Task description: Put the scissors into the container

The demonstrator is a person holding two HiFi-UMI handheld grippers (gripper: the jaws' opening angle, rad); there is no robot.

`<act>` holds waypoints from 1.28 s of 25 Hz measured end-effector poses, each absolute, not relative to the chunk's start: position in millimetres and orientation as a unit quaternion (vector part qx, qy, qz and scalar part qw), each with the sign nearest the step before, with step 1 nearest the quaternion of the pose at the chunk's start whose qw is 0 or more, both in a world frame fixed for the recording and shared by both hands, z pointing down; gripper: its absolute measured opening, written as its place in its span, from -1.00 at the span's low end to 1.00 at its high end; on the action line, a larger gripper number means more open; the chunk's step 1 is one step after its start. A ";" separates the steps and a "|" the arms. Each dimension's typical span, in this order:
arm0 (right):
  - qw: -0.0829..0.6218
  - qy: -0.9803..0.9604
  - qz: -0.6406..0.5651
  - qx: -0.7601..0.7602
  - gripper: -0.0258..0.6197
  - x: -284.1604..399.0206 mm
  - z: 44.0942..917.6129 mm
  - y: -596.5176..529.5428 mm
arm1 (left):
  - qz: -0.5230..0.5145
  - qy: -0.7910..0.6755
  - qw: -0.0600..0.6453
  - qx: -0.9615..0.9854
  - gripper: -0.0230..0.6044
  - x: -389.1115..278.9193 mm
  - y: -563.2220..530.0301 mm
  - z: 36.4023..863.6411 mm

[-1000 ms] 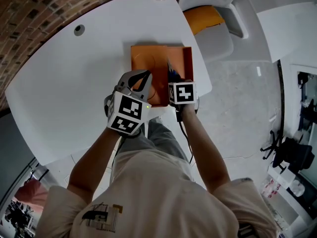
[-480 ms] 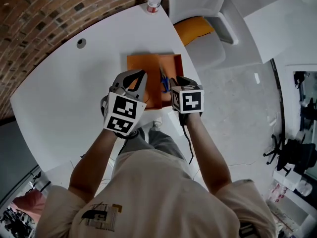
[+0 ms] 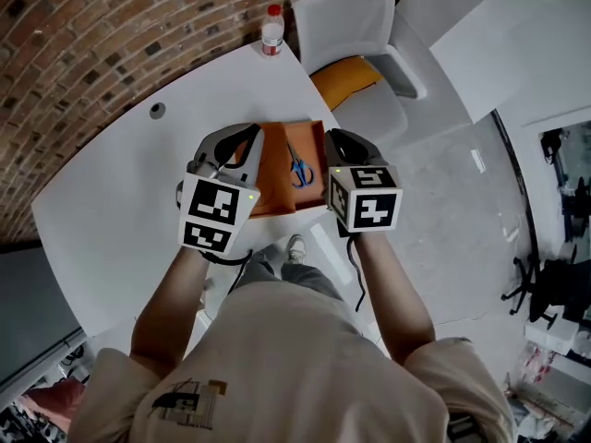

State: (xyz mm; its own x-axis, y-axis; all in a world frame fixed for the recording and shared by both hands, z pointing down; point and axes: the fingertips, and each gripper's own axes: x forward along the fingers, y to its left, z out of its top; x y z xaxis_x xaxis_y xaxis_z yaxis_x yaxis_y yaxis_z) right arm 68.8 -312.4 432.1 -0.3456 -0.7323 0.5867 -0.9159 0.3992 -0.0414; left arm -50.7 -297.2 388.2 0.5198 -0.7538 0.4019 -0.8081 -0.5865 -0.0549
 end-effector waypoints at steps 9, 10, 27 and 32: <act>0.179 -0.826 0.040 0.534 -0.88 65.4 302.8 -297.3 | 0.114 -0.483 -0.012 0.868 -0.89 -69.9 -291.1 280.0; 0.166 -0.829 0.028 0.533 -0.88 63.9 288.7 -293.7 | 0.106 -0.485 -0.019 0.868 -0.89 -70.8 -288.7 270.0; -0.005 -0.871 -0.092 0.482 -0.89 53.1 144.4 -216.8 | -0.002 -0.483 -0.093 0.871 -0.89 -63.6 -227.0 181.5; 0.010 -0.875 -0.080 0.477 -0.89 56.1 152.9 -208.1 | 0.015 -0.481 -0.091 0.872 -0.89 -59.1 -218.0 195.8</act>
State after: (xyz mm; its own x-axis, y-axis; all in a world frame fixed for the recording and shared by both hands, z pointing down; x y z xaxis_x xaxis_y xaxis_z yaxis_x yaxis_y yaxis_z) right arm 56.1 -208.1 152.9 -0.5440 -0.8369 -0.0599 -0.8339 0.5313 0.1495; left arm -59.1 -218.0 195.8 0.5369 -0.8414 -0.0608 -0.8358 -0.5207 -0.1741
